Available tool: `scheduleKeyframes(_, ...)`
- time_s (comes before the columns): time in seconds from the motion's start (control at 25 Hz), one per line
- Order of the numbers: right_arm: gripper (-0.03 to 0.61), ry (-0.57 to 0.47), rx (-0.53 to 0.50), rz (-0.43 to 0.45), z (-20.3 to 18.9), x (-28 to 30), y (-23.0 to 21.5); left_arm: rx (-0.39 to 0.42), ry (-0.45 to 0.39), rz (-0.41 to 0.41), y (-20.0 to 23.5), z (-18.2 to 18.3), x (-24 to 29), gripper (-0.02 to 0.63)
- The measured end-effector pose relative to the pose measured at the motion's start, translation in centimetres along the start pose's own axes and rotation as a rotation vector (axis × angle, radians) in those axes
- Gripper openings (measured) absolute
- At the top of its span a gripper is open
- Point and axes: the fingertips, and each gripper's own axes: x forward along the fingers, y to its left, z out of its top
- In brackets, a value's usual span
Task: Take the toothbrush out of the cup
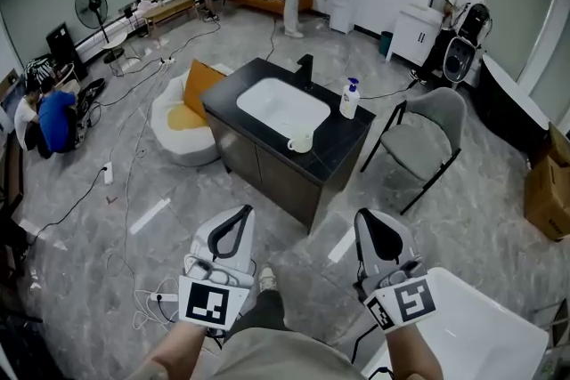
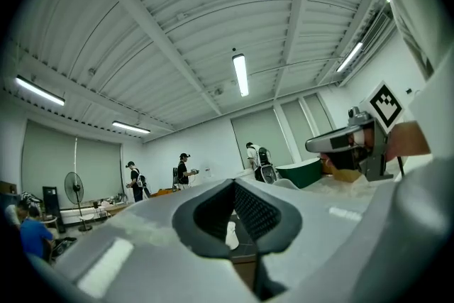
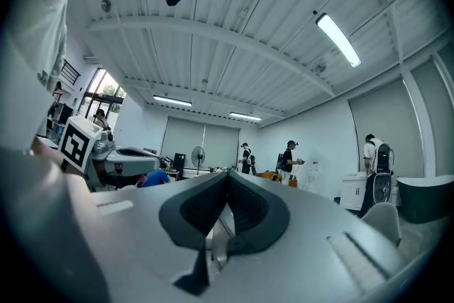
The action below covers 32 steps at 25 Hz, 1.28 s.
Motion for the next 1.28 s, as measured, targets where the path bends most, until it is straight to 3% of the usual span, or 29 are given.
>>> scheduleKeyframes(0.2,0.003,0.019,-0.016,-0.006,0.1,7.6,-1.7,-0.041,0.016,-0.029,5.0,-1.1,6.1,0.003)
scheduleKeyframes(0.56,0.003,0.039,-0.034,-0.044,-0.5,18.6,-5.1,-0.024,0.010,-0.065,12.9,-1.9,15.0,0.003)
scheduleKeyframes(0.88,0.003,0.041,-0.014,-0.091,-1.8,23.3,-8.0,-0.040,0.021,-0.087,15.4,-3.6,20.2,0.003)
scheduleKeyframes(1.28,0.003,0.056,0.013,-0.080,-3.3,26.1,-13.0,-0.040,0.068,-0.056,15.6,-4.8,24.8,0.003)
